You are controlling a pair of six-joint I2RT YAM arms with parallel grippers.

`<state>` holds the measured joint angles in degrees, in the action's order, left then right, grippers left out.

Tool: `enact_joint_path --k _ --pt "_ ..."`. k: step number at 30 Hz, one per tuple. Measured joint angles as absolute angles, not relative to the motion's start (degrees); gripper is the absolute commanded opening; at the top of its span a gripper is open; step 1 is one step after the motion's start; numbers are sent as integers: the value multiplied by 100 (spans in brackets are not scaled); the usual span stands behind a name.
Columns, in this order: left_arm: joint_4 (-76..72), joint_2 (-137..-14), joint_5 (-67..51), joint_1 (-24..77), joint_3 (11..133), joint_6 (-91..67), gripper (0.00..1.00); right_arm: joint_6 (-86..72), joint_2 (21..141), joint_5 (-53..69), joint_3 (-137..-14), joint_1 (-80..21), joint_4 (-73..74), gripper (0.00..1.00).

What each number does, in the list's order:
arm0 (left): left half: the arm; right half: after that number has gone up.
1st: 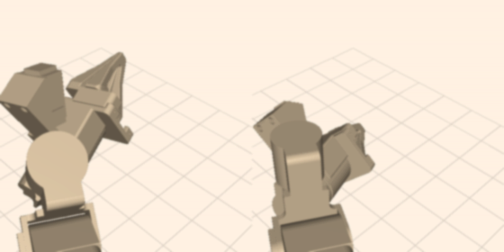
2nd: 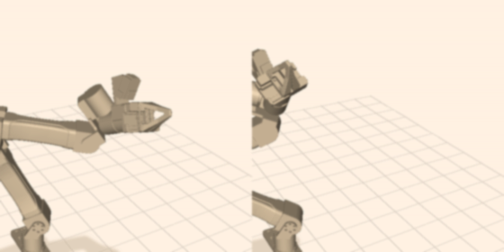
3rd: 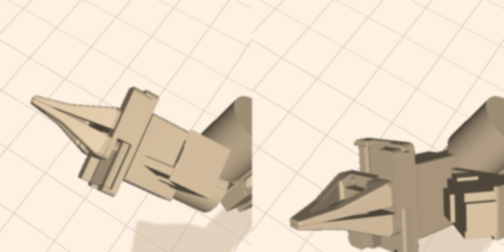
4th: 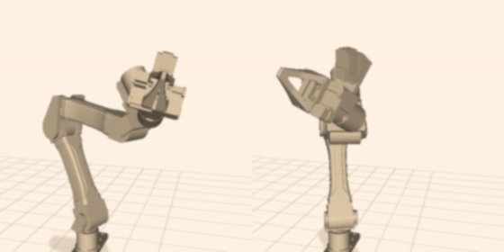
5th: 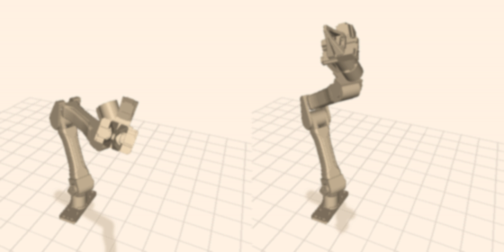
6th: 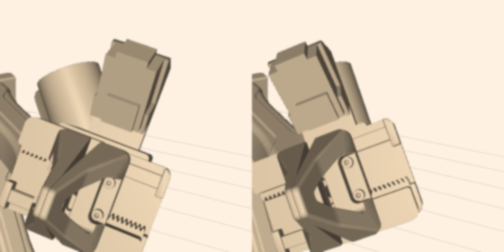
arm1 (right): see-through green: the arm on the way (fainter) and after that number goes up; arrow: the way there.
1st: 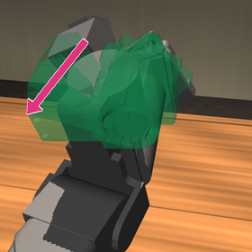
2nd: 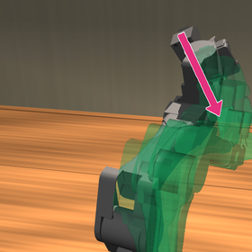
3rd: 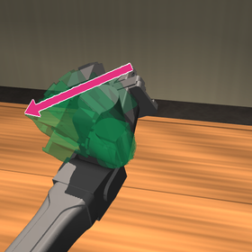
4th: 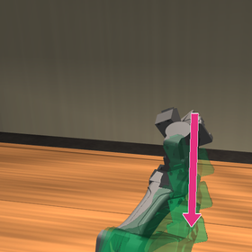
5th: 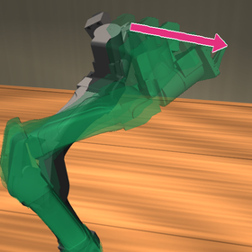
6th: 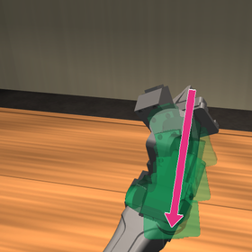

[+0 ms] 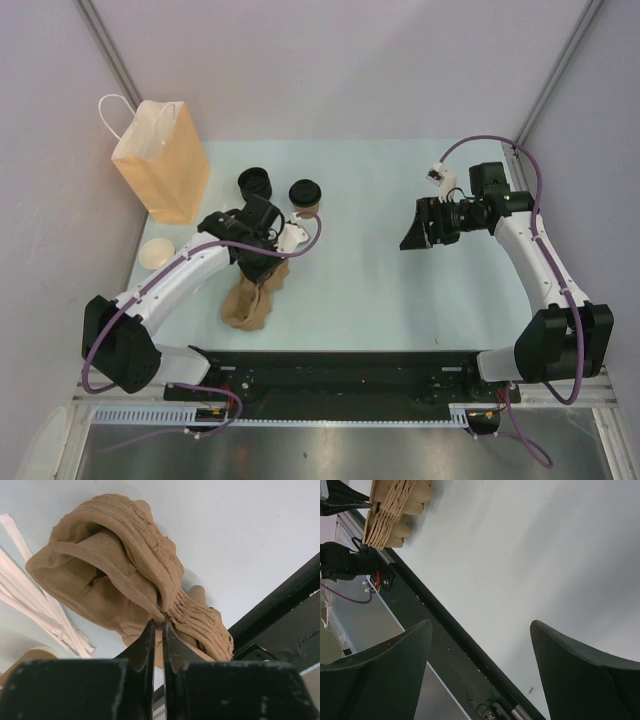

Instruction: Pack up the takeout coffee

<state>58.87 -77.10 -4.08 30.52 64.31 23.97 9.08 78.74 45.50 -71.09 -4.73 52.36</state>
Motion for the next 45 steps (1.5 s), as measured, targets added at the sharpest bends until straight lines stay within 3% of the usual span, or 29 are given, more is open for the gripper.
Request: enact_joint_path --k 29,45 --pt "5911 -7913 2222 3959 6464 2770 0 908 7922 4609 -7109 -473 5194 85" --pt "6410 -8125 2346 3964 8541 3465 0 908 7922 4700 -7109 -473 5196 85"
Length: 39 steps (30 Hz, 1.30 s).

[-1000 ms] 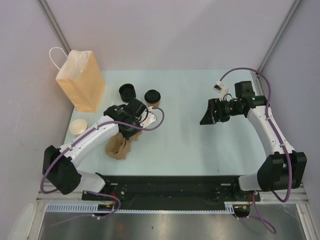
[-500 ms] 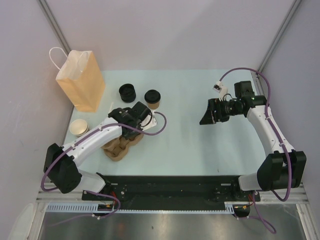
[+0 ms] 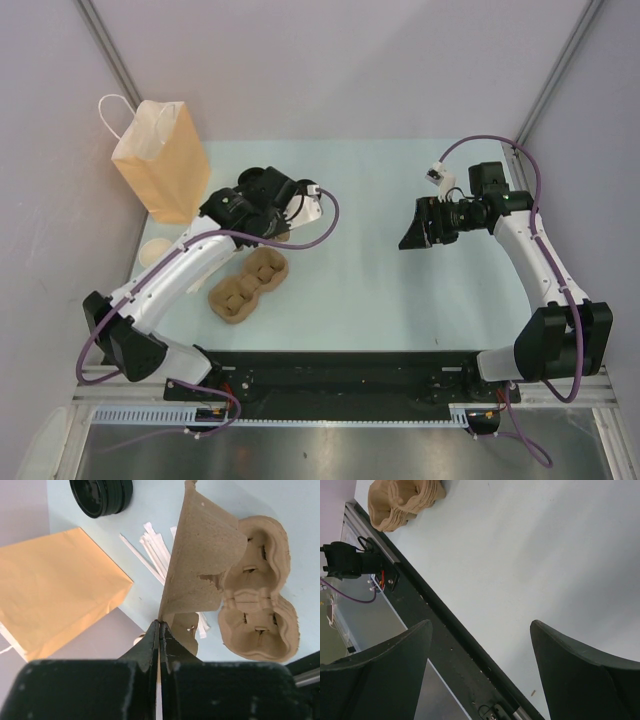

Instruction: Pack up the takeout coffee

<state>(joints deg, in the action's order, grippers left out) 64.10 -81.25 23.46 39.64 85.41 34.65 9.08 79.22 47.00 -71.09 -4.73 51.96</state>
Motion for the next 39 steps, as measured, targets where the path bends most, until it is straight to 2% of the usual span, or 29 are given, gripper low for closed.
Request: enact_joint_path --k 18,21,22,25,29,39 --pt "6099 -8355 1516 4025 8403 3750 1 908 8084 4995 -7109 -510 5190 85" --pt "6062 -8318 1299 4084 8285 3765 28 904 8235 5043 -7109 -711 5146 85" --pt "6058 -8287 1194 4095 8228 3793 43 904 8270 5046 -7109 -779 5135 85" --pt "6093 -8208 840 4104 8119 3944 61 904 8300 5043 -7109 -932 5127 86" --pt "6069 -8119 454 4110 7966 4101 68 904 8302 5041 -7109 -967 5113 85" --pt "5887 -8379 207 4025 7649 4510 70 908 8302 5035 -7109 -952 5113 86"
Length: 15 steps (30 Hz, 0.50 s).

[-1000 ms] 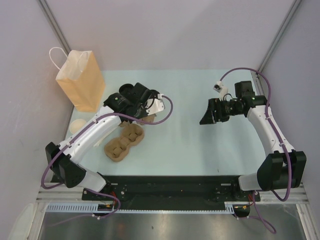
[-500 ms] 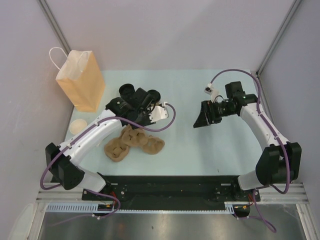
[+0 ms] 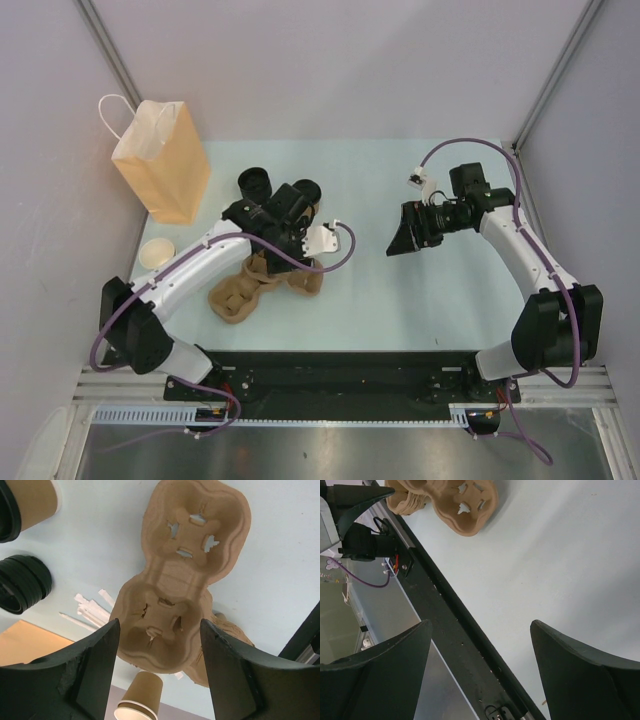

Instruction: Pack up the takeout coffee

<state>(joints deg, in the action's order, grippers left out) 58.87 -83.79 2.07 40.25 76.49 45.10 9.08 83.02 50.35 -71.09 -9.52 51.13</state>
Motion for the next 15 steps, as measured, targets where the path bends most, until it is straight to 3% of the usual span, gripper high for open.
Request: enact_joint_path --k 15 --pt "5865 -8230 -47 3983 6541 5463 55 908 8302 5035 -7109 -878 5140 85"
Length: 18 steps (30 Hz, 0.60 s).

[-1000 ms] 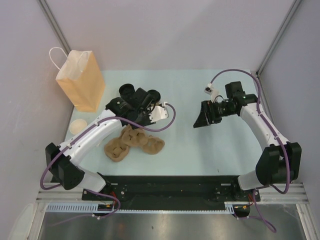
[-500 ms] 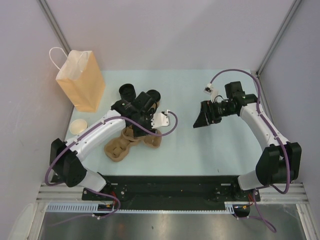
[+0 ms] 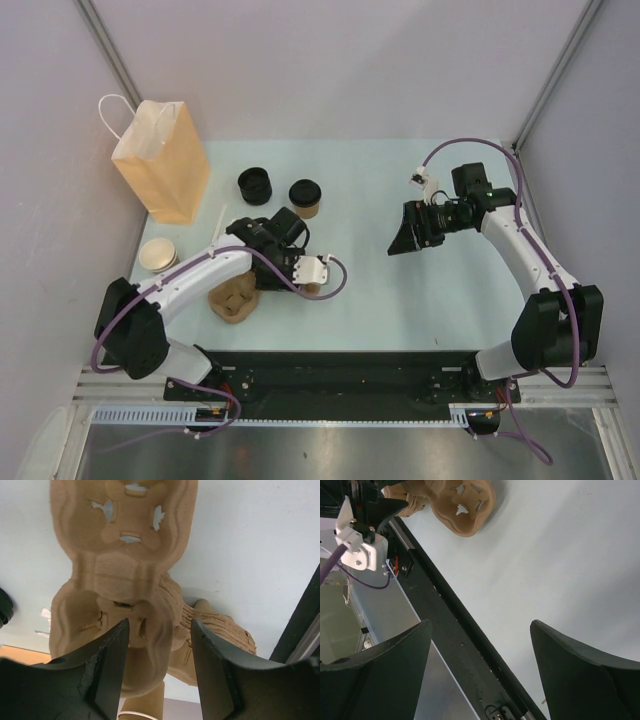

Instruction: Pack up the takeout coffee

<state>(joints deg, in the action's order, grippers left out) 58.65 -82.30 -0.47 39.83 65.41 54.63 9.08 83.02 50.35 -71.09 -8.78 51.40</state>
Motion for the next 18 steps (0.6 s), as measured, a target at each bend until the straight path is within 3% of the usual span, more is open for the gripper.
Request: enact_joint_path --k 5,14,18 --pt "5642 -8228 137 3983 6281 5704 47 908 8302 5035 -7109 -878 5144 84" --pt "5413 -8228 327 3983 6106 5948 1 908 8302 5033 -7109 -814 5159 84" --pt "5408 -8191 427 3983 6112 6018 0 908 8302 5037 -7109 -797 5159 84"
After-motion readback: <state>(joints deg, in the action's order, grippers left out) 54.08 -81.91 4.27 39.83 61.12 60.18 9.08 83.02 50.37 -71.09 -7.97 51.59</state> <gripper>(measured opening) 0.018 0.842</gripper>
